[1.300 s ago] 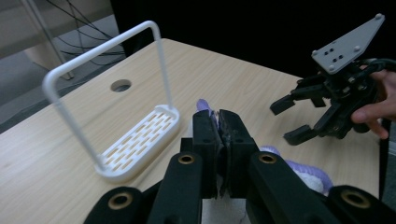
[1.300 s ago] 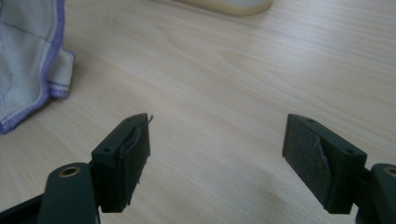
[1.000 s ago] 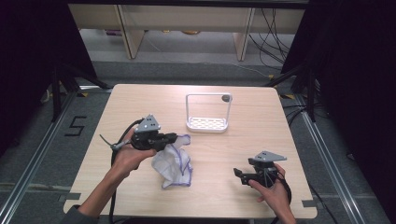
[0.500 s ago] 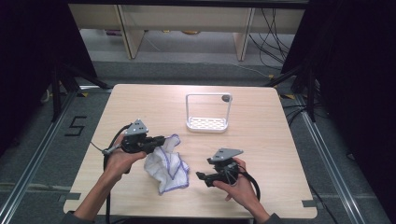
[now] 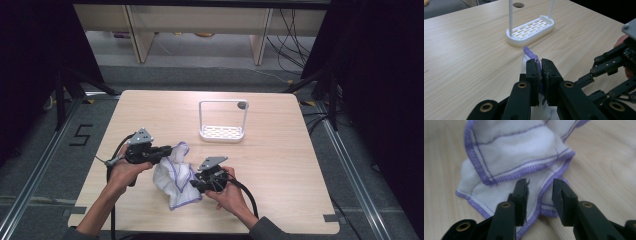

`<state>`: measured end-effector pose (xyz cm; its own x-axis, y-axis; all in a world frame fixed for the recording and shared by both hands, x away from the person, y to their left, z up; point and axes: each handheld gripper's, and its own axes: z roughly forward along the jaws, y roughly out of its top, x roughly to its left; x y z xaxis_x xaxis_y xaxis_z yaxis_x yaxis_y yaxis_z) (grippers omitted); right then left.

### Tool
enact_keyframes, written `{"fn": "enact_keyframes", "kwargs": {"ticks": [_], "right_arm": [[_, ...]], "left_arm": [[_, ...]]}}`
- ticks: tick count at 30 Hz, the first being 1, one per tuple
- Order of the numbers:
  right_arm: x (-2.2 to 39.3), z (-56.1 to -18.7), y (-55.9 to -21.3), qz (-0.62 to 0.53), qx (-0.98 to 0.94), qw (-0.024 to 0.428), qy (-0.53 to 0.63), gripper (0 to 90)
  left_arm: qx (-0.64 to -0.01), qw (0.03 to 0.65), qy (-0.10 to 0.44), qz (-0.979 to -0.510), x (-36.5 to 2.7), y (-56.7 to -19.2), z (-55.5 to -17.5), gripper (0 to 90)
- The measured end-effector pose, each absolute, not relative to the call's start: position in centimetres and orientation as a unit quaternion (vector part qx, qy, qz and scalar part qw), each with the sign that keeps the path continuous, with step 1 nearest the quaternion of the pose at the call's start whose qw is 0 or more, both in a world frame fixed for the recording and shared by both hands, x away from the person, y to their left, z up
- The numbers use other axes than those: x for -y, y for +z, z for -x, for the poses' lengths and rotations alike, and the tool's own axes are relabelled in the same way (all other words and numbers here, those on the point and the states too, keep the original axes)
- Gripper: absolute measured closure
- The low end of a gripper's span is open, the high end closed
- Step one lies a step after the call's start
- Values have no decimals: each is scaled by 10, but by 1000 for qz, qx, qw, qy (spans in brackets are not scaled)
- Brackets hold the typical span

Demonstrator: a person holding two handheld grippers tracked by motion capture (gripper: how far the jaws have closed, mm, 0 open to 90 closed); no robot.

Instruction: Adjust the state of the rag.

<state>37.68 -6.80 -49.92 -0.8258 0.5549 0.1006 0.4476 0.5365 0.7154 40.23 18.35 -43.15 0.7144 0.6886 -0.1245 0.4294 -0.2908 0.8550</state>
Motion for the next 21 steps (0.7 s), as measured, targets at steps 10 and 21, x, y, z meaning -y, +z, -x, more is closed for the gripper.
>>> {"fn": "enact_keyframes", "kwargs": {"ticks": [10,21], "right_arm": [[85,-387,-474,-257,-872,101,405,900],[149,-406,-395,-248,-864,158,409,900]], "left_arm": [[-377,491,137,-773,-201,-433,-406,839],[-397,523,121,-745,-199,-451,-380,843]]}}
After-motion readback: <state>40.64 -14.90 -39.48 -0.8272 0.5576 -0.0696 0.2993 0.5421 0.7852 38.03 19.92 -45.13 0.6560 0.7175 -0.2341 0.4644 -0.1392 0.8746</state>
